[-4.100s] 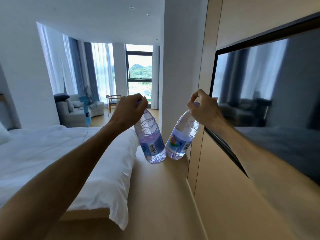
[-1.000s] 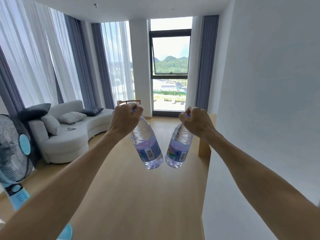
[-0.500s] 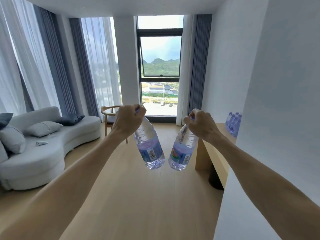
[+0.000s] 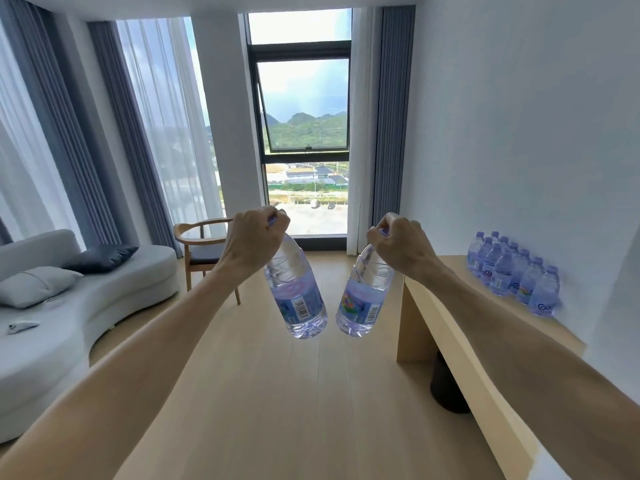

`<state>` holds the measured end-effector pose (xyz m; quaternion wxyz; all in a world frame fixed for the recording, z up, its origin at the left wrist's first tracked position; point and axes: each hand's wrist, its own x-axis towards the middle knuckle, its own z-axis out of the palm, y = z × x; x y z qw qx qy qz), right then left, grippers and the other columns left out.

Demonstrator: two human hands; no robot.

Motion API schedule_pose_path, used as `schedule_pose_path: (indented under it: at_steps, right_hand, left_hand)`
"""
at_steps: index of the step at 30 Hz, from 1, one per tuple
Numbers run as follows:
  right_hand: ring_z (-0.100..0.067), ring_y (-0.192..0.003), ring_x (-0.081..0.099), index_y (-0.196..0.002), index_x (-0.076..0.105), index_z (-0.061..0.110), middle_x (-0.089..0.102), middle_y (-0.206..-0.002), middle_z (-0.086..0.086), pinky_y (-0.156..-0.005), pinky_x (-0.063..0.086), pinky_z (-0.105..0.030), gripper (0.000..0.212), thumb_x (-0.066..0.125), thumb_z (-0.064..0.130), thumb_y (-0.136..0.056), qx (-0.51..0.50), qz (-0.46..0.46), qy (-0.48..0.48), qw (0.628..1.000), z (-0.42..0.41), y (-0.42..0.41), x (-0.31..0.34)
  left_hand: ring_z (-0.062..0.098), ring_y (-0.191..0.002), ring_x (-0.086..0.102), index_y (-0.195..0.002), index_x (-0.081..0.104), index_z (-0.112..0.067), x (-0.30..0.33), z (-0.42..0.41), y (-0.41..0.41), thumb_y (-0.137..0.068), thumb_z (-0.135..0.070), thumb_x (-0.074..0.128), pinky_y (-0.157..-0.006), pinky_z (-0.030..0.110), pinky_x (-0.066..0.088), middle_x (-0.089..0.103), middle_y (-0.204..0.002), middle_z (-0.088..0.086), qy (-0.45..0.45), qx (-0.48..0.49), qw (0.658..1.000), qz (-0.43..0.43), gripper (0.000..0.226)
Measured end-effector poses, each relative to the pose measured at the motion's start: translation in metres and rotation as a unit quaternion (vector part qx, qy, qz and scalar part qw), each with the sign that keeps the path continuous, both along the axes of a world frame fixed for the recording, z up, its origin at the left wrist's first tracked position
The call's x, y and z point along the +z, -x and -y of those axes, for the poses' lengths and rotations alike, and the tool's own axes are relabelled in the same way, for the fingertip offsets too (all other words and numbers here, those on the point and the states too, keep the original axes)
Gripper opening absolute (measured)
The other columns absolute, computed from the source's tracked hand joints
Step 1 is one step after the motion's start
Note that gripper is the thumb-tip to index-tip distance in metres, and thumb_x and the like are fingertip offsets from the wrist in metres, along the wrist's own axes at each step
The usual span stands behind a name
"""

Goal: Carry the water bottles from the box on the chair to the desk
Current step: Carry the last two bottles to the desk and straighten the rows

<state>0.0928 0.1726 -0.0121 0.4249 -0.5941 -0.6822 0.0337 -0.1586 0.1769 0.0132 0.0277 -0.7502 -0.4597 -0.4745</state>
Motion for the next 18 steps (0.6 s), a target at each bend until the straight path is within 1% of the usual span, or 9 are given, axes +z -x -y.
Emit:
schedule_pose_path:
  at_steps: [2, 4, 5, 8, 10, 14, 16, 18]
  right_hand:
    - [-0.016, -0.062, 0.057, -0.084, 0.056, 0.008, 0.059, -0.069, 0.0, -0.055, 0.048, -0.029, 0.019, 0.055, 0.026, -0.092, 0.007, -0.003, 0.005, 1.0, -0.045, -0.008, -0.001]
    - [-0.015, -0.061, 0.055, -0.081, 0.055, 0.011, 0.057, -0.068, 0.002, -0.052, 0.044, -0.027, 0.018, 0.055, 0.026, -0.091, 0.01, -0.006, 0.005, 1.0, -0.089, -0.018, 0.001]
    - [-0.014, -0.06, 0.054, -0.08, 0.055, 0.012, 0.056, -0.067, 0.003, -0.051, 0.042, -0.025, 0.018, 0.055, 0.026, -0.091, 0.01, -0.006, 0.004, 1.0, -0.109, -0.023, 0.002]
    - [-0.013, -0.062, 0.055, -0.082, 0.055, 0.013, 0.055, -0.068, 0.007, -0.055, 0.048, -0.028, 0.017, 0.056, 0.028, -0.091, 0.008, -0.009, -0.002, 1.0, -0.162, -0.039, 0.008]
    - [-0.01, -0.061, 0.054, -0.084, 0.054, 0.014, 0.053, -0.068, 0.01, -0.055, 0.047, -0.026, 0.015, 0.056, 0.027, -0.092, 0.005, -0.016, -0.009, 1.0, -0.193, -0.05, 0.009]
    - [-0.007, -0.06, 0.054, -0.084, 0.054, 0.015, 0.053, -0.066, 0.011, -0.052, 0.045, -0.022, 0.013, 0.056, 0.025, -0.092, -0.023, -0.023, -0.025, 0.999, -0.246, -0.077, 0.009]
    - [-0.005, -0.059, 0.052, -0.083, 0.054, 0.014, 0.053, -0.065, 0.011, -0.049, 0.038, -0.018, 0.014, 0.056, 0.025, -0.092, -0.034, -0.025, -0.024, 0.999, -0.27, -0.092, 0.007]
    - [-0.005, -0.058, 0.051, -0.081, 0.055, 0.013, 0.054, -0.065, 0.009, -0.048, 0.033, -0.017, 0.015, 0.056, 0.025, -0.091, -0.046, -0.024, -0.018, 0.998, -0.293, -0.108, 0.005]
  left_hand:
    - [0.008, -0.044, 0.041, -0.062, 0.054, -0.009, 0.003, -0.043, -0.009, -0.097, -0.016, 0.049, -0.046, 0.011, 0.029, 0.044, -0.048, -0.006, 0.005, 0.004, 1.0, -0.012, 0.036]
    - [0.009, -0.045, 0.042, -0.062, 0.053, -0.011, 0.007, -0.085, -0.019, -0.098, -0.017, 0.048, -0.047, 0.016, 0.031, 0.045, -0.048, -0.006, 0.007, 0.004, 1.0, -0.019, 0.037]
    - [0.01, -0.045, 0.043, -0.061, 0.053, -0.012, 0.009, -0.104, -0.024, -0.098, -0.017, 0.048, -0.047, 0.016, 0.031, 0.046, -0.048, -0.006, 0.005, 0.005, 1.0, -0.021, 0.037]
    - [0.009, -0.044, 0.043, -0.061, 0.051, -0.014, 0.014, -0.157, -0.04, -0.097, -0.017, 0.048, -0.047, 0.016, 0.032, 0.045, -0.048, -0.007, -0.001, 0.014, 1.0, -0.016, 0.037]
    - [0.009, -0.045, 0.044, -0.062, 0.052, -0.014, 0.016, -0.189, -0.051, -0.097, -0.017, 0.047, -0.047, 0.017, 0.033, 0.046, -0.048, -0.006, 0.0, 0.015, 1.0, -0.007, 0.036]
    - [0.019, -0.048, 0.05, -0.066, 0.06, -0.002, 0.014, -0.255, -0.078, -0.097, -0.015, 0.047, -0.046, 0.021, 0.036, 0.056, -0.054, 0.007, 0.001, 0.003, 1.0, 0.001, 0.036]
    - [0.024, -0.051, 0.053, -0.069, 0.063, 0.001, 0.01, -0.287, -0.093, -0.096, -0.015, 0.047, -0.048, 0.023, 0.036, 0.06, -0.058, 0.013, 0.005, -0.003, 1.0, 0.005, 0.035]
    - [0.028, -0.055, 0.055, -0.07, 0.063, 0.002, 0.006, -0.32, -0.111, -0.096, -0.016, 0.047, -0.05, 0.027, 0.036, 0.06, -0.059, 0.015, 0.012, -0.015, 1.0, 0.009, 0.036]
